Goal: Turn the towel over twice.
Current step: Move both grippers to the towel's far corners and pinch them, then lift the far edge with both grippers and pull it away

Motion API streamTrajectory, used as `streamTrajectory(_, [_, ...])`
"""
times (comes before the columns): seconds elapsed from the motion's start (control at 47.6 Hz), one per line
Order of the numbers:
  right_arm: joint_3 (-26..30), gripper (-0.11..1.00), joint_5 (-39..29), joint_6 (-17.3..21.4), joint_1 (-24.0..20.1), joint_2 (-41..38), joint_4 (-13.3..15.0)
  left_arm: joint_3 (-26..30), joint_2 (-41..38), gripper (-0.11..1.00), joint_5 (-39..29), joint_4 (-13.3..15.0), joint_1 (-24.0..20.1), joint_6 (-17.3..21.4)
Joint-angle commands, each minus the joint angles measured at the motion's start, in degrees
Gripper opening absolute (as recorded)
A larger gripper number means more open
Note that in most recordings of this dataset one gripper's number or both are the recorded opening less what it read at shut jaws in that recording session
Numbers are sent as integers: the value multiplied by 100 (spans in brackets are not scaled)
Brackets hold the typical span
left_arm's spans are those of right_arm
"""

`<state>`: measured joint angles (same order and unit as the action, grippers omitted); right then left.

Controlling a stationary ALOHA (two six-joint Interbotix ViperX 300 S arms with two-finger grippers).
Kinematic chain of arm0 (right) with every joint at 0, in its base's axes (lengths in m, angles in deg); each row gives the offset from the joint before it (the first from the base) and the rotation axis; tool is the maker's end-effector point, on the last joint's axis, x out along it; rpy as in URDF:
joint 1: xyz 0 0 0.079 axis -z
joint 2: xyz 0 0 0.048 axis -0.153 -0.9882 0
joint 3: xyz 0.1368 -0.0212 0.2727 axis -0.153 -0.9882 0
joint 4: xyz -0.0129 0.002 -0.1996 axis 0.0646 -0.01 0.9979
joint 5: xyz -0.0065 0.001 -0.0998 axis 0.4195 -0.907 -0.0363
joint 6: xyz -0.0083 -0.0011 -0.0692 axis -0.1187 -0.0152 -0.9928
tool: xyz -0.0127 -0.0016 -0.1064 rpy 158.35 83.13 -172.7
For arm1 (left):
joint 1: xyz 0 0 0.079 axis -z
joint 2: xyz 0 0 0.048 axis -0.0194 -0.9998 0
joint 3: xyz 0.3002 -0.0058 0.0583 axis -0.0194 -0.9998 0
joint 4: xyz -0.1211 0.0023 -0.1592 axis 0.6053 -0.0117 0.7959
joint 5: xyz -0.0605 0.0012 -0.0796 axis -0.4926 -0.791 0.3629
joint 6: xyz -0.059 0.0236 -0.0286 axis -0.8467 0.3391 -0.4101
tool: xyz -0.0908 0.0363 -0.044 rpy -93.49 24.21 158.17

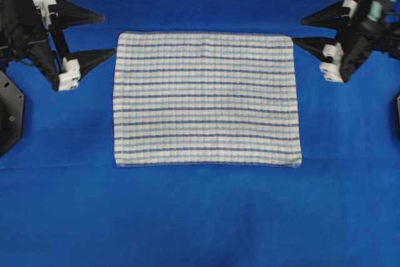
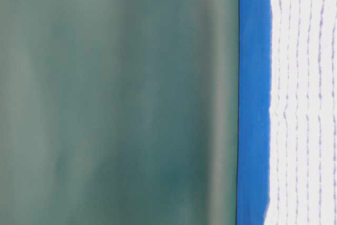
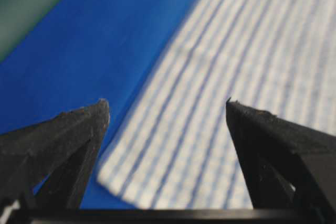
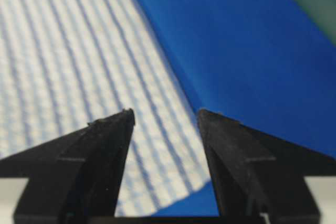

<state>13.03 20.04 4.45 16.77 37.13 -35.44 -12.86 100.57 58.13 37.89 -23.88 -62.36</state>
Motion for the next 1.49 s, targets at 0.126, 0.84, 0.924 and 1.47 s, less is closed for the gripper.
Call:
streamTrajectory(0.126, [334,58,220,0,369,-958,-18,18,-984,90,598,0,-475,26])
streamTrajectory(0.84, [650,46,439,-53,773,-2505,0,580,-3586,62,1230,26,-1028,26])
streamTrajectory(0.924, [633,27,387,-70,773,-2505,9,589,-3595,37,1081,26,-1037,26])
streamTrajectory(1.47, [677,5,272,-26,782,-2329,9,633,-3375,4,940,35,-1037,18])
